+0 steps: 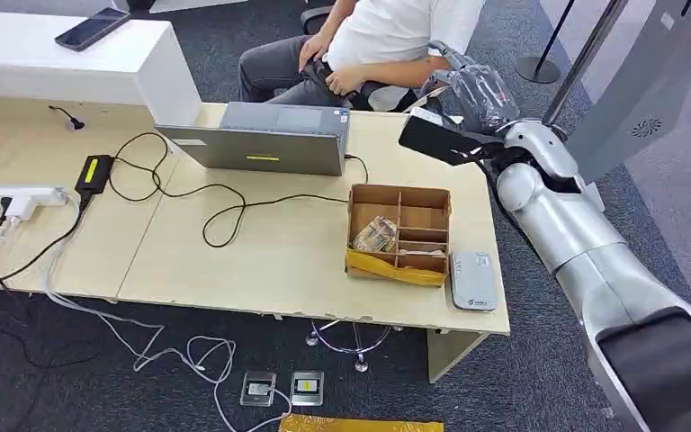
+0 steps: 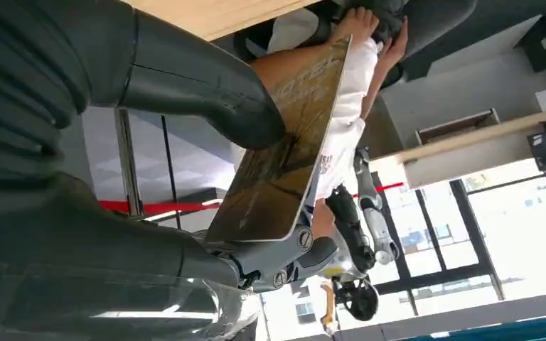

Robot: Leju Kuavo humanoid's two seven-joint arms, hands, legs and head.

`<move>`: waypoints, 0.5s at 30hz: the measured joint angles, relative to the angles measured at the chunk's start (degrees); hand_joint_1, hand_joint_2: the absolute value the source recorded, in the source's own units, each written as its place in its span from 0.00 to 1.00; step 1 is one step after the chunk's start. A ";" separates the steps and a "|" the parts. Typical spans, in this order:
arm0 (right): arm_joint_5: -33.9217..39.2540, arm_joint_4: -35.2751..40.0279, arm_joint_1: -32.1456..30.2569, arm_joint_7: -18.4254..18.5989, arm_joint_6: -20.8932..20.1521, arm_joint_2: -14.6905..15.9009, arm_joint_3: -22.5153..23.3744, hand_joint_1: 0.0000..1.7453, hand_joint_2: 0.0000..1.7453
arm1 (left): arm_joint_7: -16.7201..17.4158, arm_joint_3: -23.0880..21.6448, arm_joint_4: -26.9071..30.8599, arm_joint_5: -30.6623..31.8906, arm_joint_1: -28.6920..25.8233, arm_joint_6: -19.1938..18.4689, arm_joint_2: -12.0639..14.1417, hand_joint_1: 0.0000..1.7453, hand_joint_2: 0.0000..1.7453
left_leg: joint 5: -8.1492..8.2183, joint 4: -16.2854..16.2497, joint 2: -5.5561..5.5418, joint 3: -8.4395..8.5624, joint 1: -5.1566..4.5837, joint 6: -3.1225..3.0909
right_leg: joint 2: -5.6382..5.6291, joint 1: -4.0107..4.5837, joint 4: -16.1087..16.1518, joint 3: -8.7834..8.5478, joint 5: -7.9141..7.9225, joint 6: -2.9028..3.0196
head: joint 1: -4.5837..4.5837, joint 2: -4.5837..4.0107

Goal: Pass the card to the sensor for recognition and then transmit it.

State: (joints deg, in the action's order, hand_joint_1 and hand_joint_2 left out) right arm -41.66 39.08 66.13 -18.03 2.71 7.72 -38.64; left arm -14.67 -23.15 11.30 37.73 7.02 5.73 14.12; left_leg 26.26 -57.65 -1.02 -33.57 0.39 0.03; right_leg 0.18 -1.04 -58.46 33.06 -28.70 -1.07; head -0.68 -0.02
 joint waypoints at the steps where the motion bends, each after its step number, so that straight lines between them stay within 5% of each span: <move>1: 0.00 0.00 0.00 0.00 0.00 0.00 0.00 1.00 1.00 | 0.00 0.00 0.00 0.00 0.00 0.00 0.00 0.00 1.00 | 0.00 0.00 0.00 0.00 0.00 0.00 | 0.00 0.00 0.00 0.00 0.00 0.00 | 0.00 0.00; 15: 0.00 0.00 0.00 0.00 0.02 0.00 0.00 1.00 1.00 | 0.00 0.00 0.00 0.00 0.00 0.00 0.00 0.00 1.00 | 0.00 0.00 0.00 0.00 0.00 0.00 | 0.00 0.00 0.00 0.00 0.00 0.00 | 0.00 -0.02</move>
State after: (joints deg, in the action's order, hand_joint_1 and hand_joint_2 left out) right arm -41.66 39.08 66.13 -18.03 2.73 7.72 -38.64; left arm -14.67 -23.15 11.30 37.73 7.02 5.73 14.12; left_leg 26.26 -57.65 -1.02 -33.57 0.39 0.03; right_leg 0.18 -1.04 -58.46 33.06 -28.70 -1.07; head -0.68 -0.04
